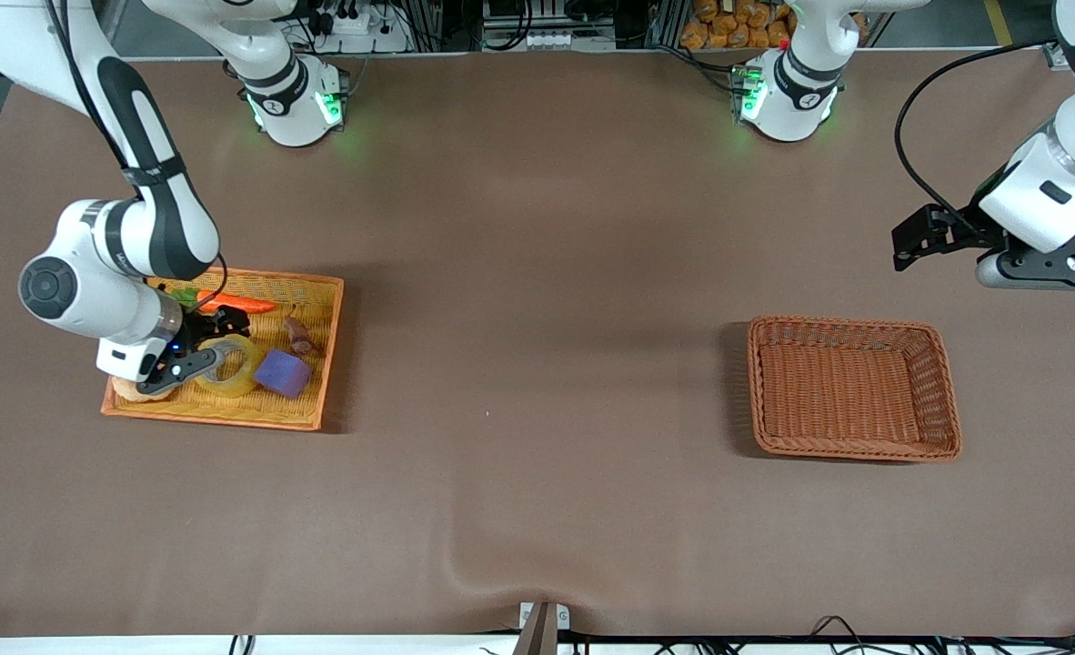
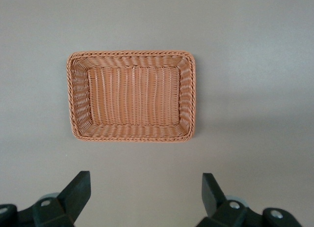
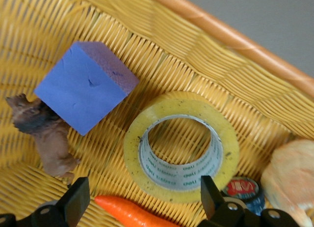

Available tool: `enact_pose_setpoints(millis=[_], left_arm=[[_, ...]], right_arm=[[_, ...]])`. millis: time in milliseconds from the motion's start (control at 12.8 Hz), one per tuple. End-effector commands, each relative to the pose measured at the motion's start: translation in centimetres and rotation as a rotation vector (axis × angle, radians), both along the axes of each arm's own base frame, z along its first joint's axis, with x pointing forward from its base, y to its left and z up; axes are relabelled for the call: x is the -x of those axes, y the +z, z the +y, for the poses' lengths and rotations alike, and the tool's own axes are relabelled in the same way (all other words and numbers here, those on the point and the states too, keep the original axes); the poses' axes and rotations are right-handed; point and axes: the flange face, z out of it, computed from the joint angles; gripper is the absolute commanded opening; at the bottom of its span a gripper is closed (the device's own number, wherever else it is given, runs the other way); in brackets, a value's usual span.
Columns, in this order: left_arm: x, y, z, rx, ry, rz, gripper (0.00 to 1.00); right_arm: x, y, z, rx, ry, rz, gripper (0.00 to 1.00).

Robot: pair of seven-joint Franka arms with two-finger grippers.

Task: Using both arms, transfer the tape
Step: 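Reach the right gripper down over the tape roll in the yellow tray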

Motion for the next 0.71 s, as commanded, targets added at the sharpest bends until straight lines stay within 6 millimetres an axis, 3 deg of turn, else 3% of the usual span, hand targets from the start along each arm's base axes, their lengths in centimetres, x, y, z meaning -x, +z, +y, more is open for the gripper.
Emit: enact_pose_setpoints(millis=[0,235,313,392,470,548,627], left_arm=[[-0.1,0.1,-0.2,-0.023,-0.009,-0.009,1.0],[-0.4,-0.6,0.2,-0.025,-0.002,0.01,1.0],[-0.6,-1.2,0.5,-0.025,0.003,0.024,1.0],[-0.6,-1.3,0.4,-0.027,0.003,0.029,1.0],[-0.6,-1.5,0.4,-0.028,0.003,0.033,1.0],[-0.7,-1.5,0.4,-0.026,0.02,0.033,1.0],[-0.8,-1.6,0.8,-0.024,0.025,0.035,1.0]], right_arm=[[0.2,-1.9,-0.4,-0.002,0.051,-0.01,1.0],[1.7,-5.1,-0.2,0.002,0.053,-0.022,1.0],[1.8,-5.2,-0.2,0.002,0.053,-0.025,0.96],[1.8,-5.2,-0.3,0.002,0.052,-0.025,0.85],[1.8,-5.3,-0.3,0.002,0.052,-0.024,0.69],[1.8,-5.4,-0.2,0.002,0.053,-0.022,0.42],[1.7,-5.3,-0.1,0.003,0.053,-0.019,0.08]])
